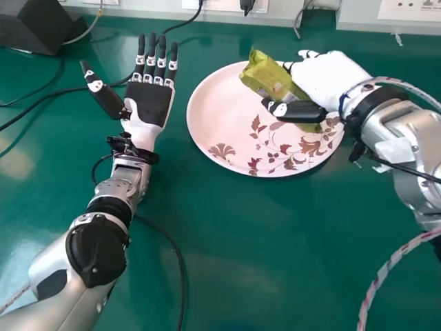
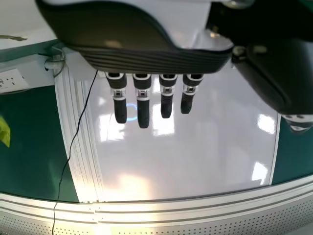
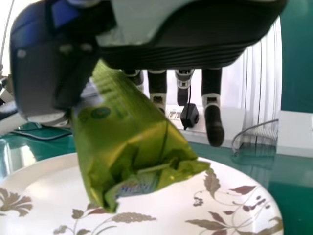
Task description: Pick up biscuit and place it in the plate
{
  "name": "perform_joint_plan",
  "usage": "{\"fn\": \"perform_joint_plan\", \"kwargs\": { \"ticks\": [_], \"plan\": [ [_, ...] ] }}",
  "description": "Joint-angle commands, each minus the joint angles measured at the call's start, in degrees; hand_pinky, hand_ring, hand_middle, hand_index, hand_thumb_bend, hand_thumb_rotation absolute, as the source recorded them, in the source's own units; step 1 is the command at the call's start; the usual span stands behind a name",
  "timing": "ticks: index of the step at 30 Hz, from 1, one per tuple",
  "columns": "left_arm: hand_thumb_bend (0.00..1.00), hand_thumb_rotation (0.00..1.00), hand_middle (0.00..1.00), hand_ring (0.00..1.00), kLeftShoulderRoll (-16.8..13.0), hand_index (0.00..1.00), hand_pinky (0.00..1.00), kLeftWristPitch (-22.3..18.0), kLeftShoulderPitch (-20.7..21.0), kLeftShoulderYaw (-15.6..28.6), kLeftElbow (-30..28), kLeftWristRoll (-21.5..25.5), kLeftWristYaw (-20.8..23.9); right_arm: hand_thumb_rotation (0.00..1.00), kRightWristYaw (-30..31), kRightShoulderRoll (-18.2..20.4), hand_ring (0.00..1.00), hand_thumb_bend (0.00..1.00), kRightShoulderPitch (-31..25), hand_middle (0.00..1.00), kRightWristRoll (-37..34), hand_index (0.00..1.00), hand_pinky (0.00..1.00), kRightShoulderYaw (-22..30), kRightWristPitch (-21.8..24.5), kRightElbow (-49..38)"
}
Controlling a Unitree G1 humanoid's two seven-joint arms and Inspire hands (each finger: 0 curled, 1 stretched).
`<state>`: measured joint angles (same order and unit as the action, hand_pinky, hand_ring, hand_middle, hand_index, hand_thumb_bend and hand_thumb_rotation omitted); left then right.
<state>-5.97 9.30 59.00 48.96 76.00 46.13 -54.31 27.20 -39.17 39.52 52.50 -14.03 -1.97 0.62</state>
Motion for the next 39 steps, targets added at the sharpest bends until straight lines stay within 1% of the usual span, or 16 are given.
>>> {"fn": "perform_joint_plan", "kwargs": {
  "ticks": [1,3,7,9,13,17,21,23,26,32,36,38,39],
  "plan": [
    [1.0,0.37,0.98,0.88,0.4,1.0,0.89,-0.3,-0.8,-0.2,-0.3,-0.3,-1.0,0.0,-1.8,0.7,0.44,0.5,1.7,0.46,0.0,0.48,0.22,-0.8,-0.6,1.7],
    [0.99,0.37,0.98,0.88,0.3,1.0,0.89,-0.1,-0.8,-0.3,-0.3,-0.4,-1.6,0.0,-2.3,1.0,0.44,0.5,2.0,0.45,0.0,0.48,0.22,-1.2,-0.9,3.1],
    [0.96,0.39,0.99,0.89,0.5,1.0,0.92,0.0,-0.8,-0.3,-0.3,-0.3,-1.1,0.0,-3.4,1.6,0.44,0.5,3.0,0.45,-0.3,0.48,0.22,-2.1,-1.4,6.5],
    [0.96,0.4,0.99,0.89,0.5,1.0,0.92,0.0,-0.8,-0.4,-0.4,-0.5,-1.5,0.0,-4.1,1.9,0.44,0.5,3.4,0.45,-0.4,0.48,0.22,-2.4,-1.6,7.9],
    [0.95,0.39,0.99,0.89,0.8,1.0,0.93,-0.7,-0.8,-0.5,-0.5,-0.6,-1.7,0.0,-5.4,2.8,0.44,0.5,4.3,0.45,-0.7,0.49,0.22,-3.1,-1.7,11.0],
    [0.94,0.38,0.99,0.89,0.9,1.0,0.93,-1.0,-0.7,-0.8,-0.7,-0.7,-2.6,0.0,-8.3,3.4,0.44,0.5,4.8,0.45,-0.9,0.48,0.21,-3.9,-3.3,15.0],
    [0.94,0.39,0.99,0.89,1.2,1.0,0.93,-2.2,-0.7,-1.0,-0.8,-1.0,-1.9,0.0,-10.6,3.9,0.44,0.5,5.9,0.45,-0.8,0.49,0.2,-5.0,-4.6,19.4],
    [0.94,0.38,0.99,0.89,1.2,1.0,0.93,-1.6,-0.6,-1.0,-0.8,-0.8,-2.2,0.0,-11.5,4.2,0.44,0.5,6.3,0.45,-0.9,0.49,0.19,-5.4,-4.9,20.8],
    [0.94,0.39,0.99,0.89,1.3,1.0,0.91,-2.2,-0.5,-1.4,-1.0,-1.2,-2.8,0.0,-13.0,4.6,0.44,0.5,7.2,0.45,-0.7,0.49,0.19,-6.3,-5.8,23.4],
    [0.93,0.4,0.98,0.89,1.6,1.0,0.93,-2.3,-0.3,-1.6,-1.3,-0.9,-2.3,0.0,-14.4,5.9,0.44,0.5,8.7,0.45,-0.5,0.49,0.19,-8.1,-6.5,27.1],
    [0.93,0.37,0.97,0.88,1.6,1.0,0.91,-2.5,-0.3,-1.7,-1.4,-1.0,-2.8,0.0,-14.7,6.9,0.44,0.5,9.4,0.45,-1.3,0.49,0.19,-8.9,-6.8,29.5],
    [0.9,0.37,0.98,0.89,1.7,1.0,0.93,-2.3,-0.2,-1.6,-1.4,-0.8,-2.2,0.0,-13.9,7.4,0.44,0.5,9.8,0.46,-2.3,0.49,0.18,-9.1,-7.0,30.5],
    [0.89,0.37,0.98,0.88,1.7,1.0,0.92,-2.1,-0.2,-1.5,-1.4,-0.7,-2.2,0.0,-13.8,7.5,0.44,0.5,9.9,0.46,-2.7,0.49,0.18,-9.2,-7.3,31.1]
  ]
}}
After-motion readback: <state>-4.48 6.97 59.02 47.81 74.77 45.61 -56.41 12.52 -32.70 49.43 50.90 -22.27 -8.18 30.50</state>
